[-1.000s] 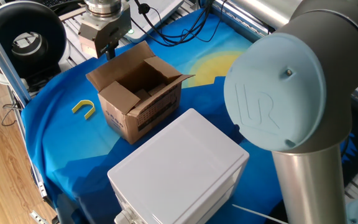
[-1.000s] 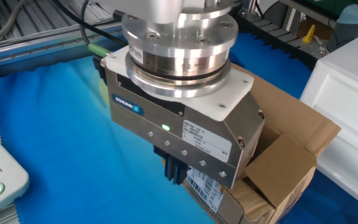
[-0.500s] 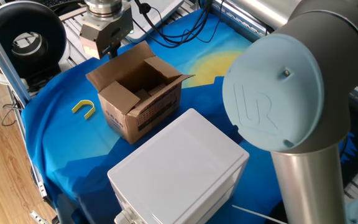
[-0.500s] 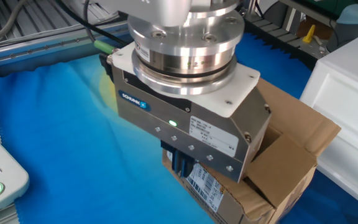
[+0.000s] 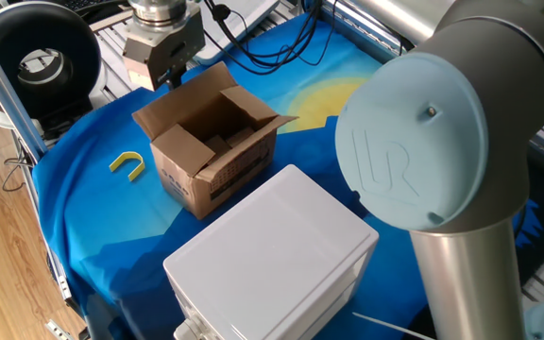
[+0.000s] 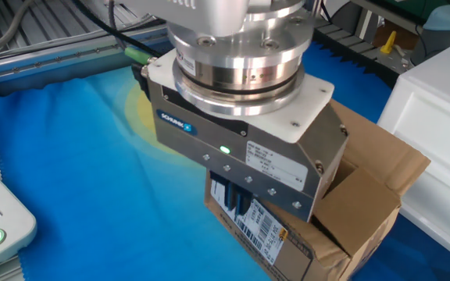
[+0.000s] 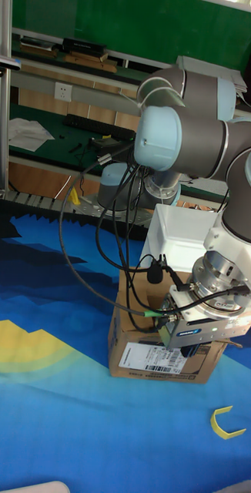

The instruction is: Cover the box

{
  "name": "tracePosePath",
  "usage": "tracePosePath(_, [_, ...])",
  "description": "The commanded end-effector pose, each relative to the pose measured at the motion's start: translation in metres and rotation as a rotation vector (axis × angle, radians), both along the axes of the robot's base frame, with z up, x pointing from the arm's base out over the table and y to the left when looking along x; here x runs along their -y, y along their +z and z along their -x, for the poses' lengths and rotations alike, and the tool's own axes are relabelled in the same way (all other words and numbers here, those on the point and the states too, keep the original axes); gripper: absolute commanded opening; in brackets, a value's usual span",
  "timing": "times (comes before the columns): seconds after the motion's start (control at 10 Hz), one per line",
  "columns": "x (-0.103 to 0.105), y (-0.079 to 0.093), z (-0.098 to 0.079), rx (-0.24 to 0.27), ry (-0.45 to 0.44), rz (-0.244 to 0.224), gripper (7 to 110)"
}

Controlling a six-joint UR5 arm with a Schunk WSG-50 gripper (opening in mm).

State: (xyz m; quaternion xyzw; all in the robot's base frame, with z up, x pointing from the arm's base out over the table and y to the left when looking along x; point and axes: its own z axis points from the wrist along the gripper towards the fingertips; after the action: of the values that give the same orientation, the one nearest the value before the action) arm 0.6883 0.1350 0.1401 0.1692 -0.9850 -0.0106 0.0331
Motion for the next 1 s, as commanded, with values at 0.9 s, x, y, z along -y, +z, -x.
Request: tracePosePath(0.9, [0.0,0.013,0.027,-0.058,-0.03,-0.022,7])
